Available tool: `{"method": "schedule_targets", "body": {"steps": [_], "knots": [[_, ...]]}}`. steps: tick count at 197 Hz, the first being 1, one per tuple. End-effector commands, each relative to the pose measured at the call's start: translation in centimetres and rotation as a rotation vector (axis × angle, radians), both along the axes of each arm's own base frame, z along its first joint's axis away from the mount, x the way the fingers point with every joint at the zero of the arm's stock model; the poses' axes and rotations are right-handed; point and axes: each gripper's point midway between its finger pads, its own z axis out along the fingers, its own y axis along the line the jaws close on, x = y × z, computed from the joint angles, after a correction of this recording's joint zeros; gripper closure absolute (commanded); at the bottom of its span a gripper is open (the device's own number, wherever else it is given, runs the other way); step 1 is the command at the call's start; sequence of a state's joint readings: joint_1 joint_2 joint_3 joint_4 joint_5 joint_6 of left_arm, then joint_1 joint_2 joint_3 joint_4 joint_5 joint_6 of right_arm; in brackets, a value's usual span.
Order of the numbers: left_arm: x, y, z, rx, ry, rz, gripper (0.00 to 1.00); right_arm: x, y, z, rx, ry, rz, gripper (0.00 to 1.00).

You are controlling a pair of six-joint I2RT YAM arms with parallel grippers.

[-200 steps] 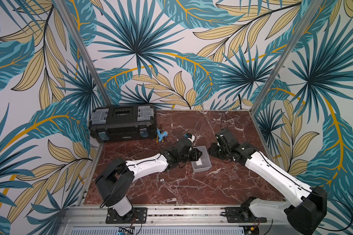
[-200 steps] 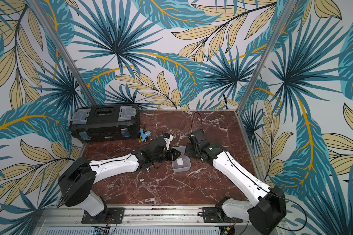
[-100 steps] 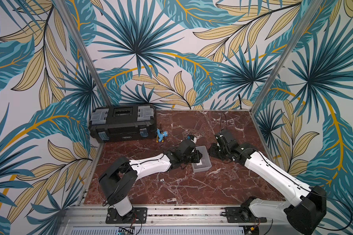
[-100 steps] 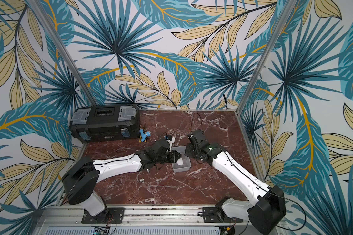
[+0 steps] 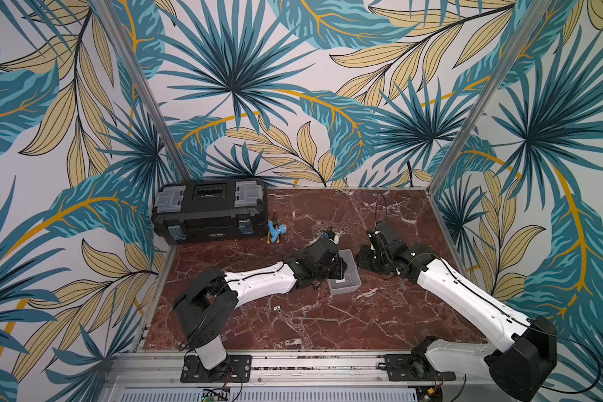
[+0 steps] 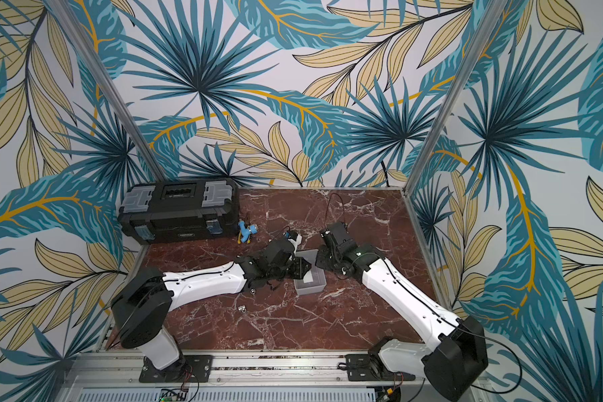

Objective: Put the socket on the desktop into the storage box
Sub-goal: Place the socket head in the storage box, then pick up the socket head at the center of the board.

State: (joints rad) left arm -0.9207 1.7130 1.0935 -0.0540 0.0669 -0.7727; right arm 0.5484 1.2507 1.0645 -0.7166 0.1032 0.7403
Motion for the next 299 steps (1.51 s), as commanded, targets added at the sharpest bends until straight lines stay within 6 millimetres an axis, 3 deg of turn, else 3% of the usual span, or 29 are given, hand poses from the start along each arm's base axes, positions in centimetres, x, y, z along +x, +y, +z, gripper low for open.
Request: {"method": "schedule_targets", "body": {"steps": [1,32,64,84,109,130,151,171,211,238,269,299], "knots": [[0.8,-1.2,1.9,-0.014,-0.045,-0.009,1.0,-0.5,-0.3,-0.8,-0.015,0.033,0.003,0.63],[0.7,-1.3,2.0,-0.013,-0.052,-0.015,0.95,-0.5,0.0,-1.3,-0.015,0.054,0.005,0.63],[0.6,-1.2,2.2,-0.019,-0.063,-0.015,0.68,-0.5,0.1,-1.7,-0.013,0.059,0.007,0.63],[0.7,-1.1,2.9,-0.027,-0.09,-0.017,0.56,-0.5,0.4,-1.8,-0.008,0.062,0.016,0.63],[0.8,-0.8,4.0,-0.028,-0.119,-0.013,0.49,-0.5,1.0,-2.1,-0.017,0.068,0.034,0.63],[1.0,0.7,5.7,-0.004,-0.173,0.018,0.48,-0.6,1.5,-2.5,-0.023,0.077,0.047,0.63],[1.1,3.7,7.5,0.027,-0.22,0.073,0.5,-0.8,2.9,-2.7,-0.031,0.083,0.092,0.63],[1.5,8.5,8.0,0.094,-0.235,0.186,0.52,-1.1,4.7,-2.6,-0.048,0.071,0.155,0.63],[0.5,19.1,6.1,0.235,-0.197,0.395,0.52,-2.0,9.6,-3.4,-0.092,0.057,0.278,0.63],[-0.7,24.6,4.6,0.283,-0.153,0.523,0.51,-3.0,14.1,-3.9,-0.12,0.041,0.37,0.62],[-1.4,27.6,2.4,0.292,-0.061,0.621,0.52,-4.1,19.0,-5.6,-0.132,0.068,0.445,0.52],[-1.5,28.5,0.6,0.256,0.013,0.684,0.53,-4.1,21.4,-7.7,-0.158,0.082,0.446,0.49]]}}
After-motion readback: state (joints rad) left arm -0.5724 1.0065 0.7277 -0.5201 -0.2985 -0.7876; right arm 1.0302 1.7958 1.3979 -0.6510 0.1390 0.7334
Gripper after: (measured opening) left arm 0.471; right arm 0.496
